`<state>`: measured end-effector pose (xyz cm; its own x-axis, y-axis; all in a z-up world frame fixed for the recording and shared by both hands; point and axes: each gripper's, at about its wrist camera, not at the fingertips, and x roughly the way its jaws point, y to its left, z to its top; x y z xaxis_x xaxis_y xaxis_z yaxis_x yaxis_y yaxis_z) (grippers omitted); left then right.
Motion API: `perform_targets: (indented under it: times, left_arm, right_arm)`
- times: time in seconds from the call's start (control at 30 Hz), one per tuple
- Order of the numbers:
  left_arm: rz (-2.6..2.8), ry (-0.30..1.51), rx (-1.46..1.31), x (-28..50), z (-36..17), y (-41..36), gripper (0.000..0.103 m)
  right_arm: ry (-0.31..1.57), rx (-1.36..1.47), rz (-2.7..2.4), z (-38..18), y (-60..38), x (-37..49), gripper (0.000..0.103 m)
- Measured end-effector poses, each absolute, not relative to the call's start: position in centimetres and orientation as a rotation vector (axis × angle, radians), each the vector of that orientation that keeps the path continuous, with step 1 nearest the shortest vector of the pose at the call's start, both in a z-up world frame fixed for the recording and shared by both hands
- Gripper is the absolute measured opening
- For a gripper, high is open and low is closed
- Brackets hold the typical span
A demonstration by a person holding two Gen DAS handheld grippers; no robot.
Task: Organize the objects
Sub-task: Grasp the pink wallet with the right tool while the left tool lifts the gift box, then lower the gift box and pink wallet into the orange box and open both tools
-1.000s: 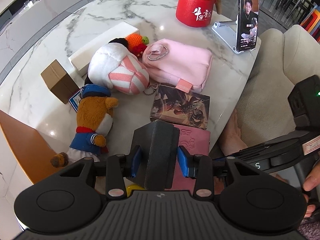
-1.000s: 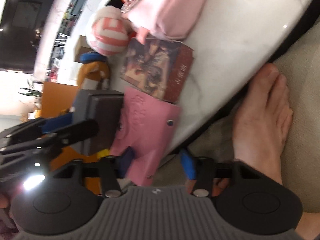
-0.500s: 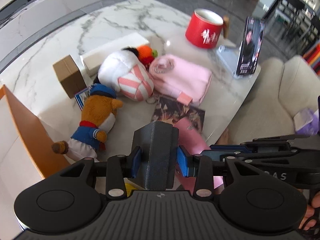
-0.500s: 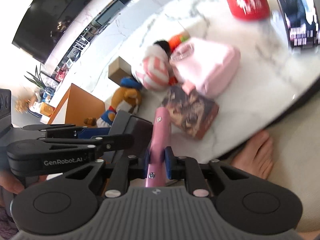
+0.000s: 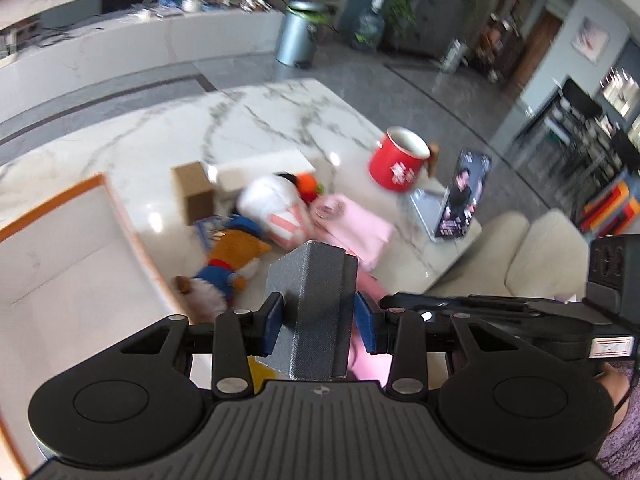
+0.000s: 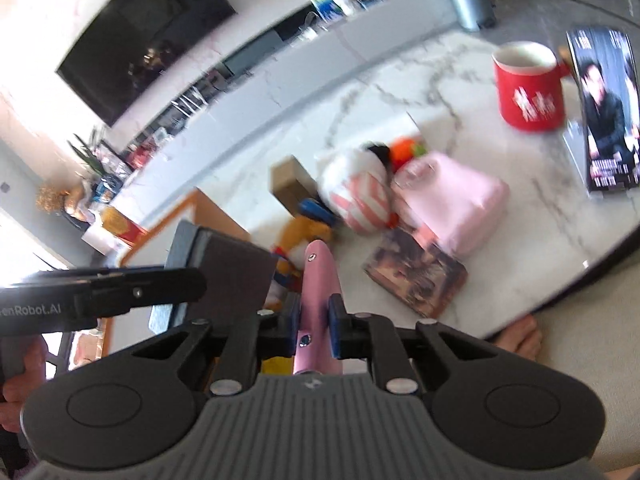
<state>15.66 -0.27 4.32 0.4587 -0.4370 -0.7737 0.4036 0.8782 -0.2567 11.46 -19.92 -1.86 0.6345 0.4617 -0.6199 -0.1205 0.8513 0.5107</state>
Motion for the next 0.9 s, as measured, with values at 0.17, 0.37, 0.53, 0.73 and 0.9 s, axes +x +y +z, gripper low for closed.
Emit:
perform_targets:
  times: [0.17, 0.37, 0.53, 0.73, 0.9]
  left_arm:
    - [-0.427, 0.916, -0.081, 13.9, 6.2, 3.9, 0.045]
    - [-0.306, 0.903, -0.153, 12.5, 6.3, 8.6, 0.045]
    - [-0.217, 0.932, -0.231, 12.0, 4.2, 11.4, 0.045]
    - [-0.165, 1.006, -0.312, 12.5, 0.6, 13.2, 0.045]
    - [-0.161, 1.083, -0.350, 13.1, -1.1, 14.1, 0.045]
  right_arm:
    - [0.731, 0.416, 0.455, 1.9, -16.8, 10.5, 0.016]
    - [0.717, 0.376, 0.617, 4.0, -11.4, 10.7, 0.016]
    - [0.770, 0.315, 0.675, 3.1, -7.0, 11.4, 0.016]
    - [0.869, 0.228, 0.663, -0.2, -4.0, 13.0, 0.016]
    - [0.894, 0.103, 0.604, -1.8, -2.9, 13.3, 0.015]
